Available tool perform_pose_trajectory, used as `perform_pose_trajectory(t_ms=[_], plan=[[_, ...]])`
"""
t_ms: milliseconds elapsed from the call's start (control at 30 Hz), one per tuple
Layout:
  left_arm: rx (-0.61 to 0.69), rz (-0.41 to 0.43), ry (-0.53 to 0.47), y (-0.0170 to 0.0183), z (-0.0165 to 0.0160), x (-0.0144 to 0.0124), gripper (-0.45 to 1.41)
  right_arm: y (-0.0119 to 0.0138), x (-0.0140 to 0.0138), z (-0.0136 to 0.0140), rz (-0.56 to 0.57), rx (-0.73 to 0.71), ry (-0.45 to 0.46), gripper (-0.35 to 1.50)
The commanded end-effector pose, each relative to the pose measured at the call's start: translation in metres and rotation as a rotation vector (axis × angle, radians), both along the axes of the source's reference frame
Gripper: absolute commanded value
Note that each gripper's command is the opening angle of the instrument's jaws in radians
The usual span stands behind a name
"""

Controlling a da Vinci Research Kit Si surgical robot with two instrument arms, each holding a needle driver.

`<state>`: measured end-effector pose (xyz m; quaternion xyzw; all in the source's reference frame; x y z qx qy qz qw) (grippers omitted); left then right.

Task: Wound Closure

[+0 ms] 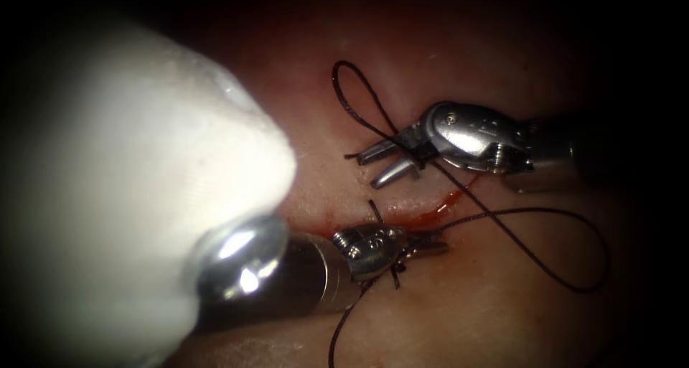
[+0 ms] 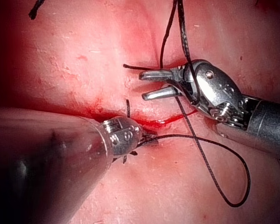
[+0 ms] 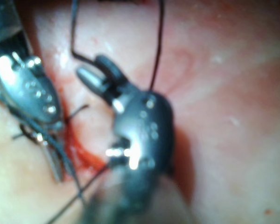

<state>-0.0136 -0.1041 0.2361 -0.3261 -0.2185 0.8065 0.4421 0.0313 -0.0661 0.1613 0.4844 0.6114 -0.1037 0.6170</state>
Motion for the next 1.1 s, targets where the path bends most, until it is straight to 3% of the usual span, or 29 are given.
perform_pose_trajectory(t_ms=[33, 133, 167, 300, 433, 567, 600, 800, 1100], plan=[[0.004, 0.001, 0.000, -0.0011, 0.0004, -0.0006, 0.11, -0.0004, 0.0007, -0.0001, 0.003, 0.015, 0.000, -0.35], [0.005, 0.005, -0.003, -0.0011, 0.0003, -0.0002, 0.11, 0.0001, 0.0008, 0.0003, -0.001, 0.119, -0.070, -0.35], [0.009, 0.003, -0.004, -0.0011, 0.0003, 0.0000, 0.11, 0.0000, 0.0009, 0.0007, 0.020, 0.190, -0.148, -0.35], [0.013, 0.006, -0.003, -0.0012, 0.0002, 0.0000, 0.11, 0.0011, 0.0012, 0.0008, 0.079, 0.183, -0.195, -0.35], [0.013, 0.005, -0.003, -0.0012, 0.0001, -0.0001, 0.11, 0.0042, 0.0020, 0.0005, 0.180, 0.165, -0.233, -0.35], [0.013, 0.005, -0.003, -0.0012, 0.0001, -0.0002, 0.11, 0.0057, 0.0026, 0.0004, 0.242, 0.106, -0.200, -0.35], [0.012, 0.005, -0.003, -0.0012, 0.0002, -0.0003, 0.09, 0.0063, 0.0029, 0.0003, 0.279, 0.022, -0.146, -0.35], [0.011, 0.005, -0.002, -0.0012, 0.0003, -0.0004, 0.09, 0.0074, 0.0031, -0.0005, 0.326, -0.163, -0.055, -0.35], [0.011, 0.005, -0.002, -0.0012, 0.0004, -0.0006, 0.09, 0.0087, 0.0042, -0.0007, 0.351, -0.201, -0.034, -0.35]])
